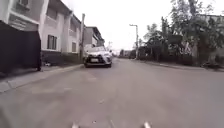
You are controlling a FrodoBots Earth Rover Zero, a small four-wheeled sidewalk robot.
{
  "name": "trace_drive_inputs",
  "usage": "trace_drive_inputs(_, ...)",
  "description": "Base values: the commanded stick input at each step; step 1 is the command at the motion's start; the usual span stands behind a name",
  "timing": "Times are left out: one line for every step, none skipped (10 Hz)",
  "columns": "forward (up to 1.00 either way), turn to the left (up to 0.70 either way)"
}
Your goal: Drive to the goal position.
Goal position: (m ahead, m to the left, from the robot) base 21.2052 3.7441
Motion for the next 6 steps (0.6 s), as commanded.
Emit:
trace_drive_inputs(0.7,0.02)
trace_drive_inputs(0.7,0.0)
trace_drive_inputs(0.7,0.07)
trace_drive_inputs(0.7,0.03)
trace_drive_inputs(0.7,0.0)
trace_drive_inputs(0.7,-0.24)
